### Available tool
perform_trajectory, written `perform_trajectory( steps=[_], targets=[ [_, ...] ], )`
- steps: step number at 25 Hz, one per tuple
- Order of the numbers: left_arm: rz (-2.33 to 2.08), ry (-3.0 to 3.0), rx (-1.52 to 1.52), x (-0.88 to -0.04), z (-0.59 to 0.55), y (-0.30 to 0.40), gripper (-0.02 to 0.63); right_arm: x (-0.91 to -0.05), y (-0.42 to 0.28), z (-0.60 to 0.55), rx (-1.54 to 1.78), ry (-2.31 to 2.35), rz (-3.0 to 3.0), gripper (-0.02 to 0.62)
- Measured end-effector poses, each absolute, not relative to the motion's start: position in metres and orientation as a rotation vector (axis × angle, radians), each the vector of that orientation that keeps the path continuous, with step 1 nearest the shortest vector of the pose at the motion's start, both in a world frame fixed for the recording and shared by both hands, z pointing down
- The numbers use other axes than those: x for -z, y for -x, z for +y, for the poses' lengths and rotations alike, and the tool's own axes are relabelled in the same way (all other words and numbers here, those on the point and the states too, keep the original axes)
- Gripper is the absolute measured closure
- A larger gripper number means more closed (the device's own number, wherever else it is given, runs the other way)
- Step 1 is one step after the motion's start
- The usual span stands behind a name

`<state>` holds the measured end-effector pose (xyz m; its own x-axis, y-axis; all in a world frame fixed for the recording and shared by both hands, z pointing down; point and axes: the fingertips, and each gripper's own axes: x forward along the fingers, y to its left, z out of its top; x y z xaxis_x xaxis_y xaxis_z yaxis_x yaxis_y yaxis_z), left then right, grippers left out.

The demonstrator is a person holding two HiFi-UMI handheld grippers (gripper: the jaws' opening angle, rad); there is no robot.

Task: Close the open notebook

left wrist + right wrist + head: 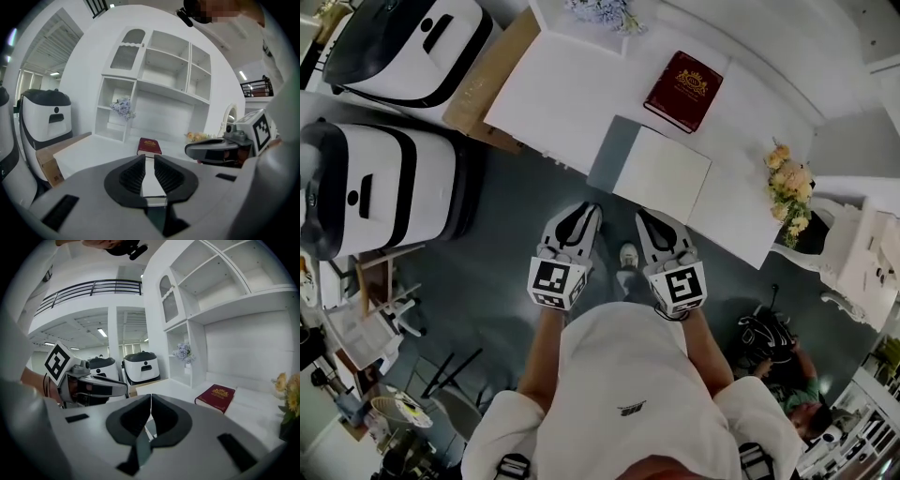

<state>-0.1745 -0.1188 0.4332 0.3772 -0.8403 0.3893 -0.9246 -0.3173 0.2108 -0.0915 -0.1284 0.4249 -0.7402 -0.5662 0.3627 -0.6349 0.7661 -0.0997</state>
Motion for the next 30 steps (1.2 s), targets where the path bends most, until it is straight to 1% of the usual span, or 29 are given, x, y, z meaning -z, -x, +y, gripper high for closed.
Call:
perform_trajectory(
  steps=[13, 30],
  targets=[
    [-1.387, -2.244, -0.344, -0.489, -0.152, 0.193, 0.606, -0.472, 0.113, -0.156, -0.371, -1.002, -2.550, 0.598],
    [-1.245, -2.195, -0.439, -0.564, -0.165, 0.200, 0.606, -0.534, 0.120, -0.170, -0.455, -1.013, -2.443, 0.598]
  ],
)
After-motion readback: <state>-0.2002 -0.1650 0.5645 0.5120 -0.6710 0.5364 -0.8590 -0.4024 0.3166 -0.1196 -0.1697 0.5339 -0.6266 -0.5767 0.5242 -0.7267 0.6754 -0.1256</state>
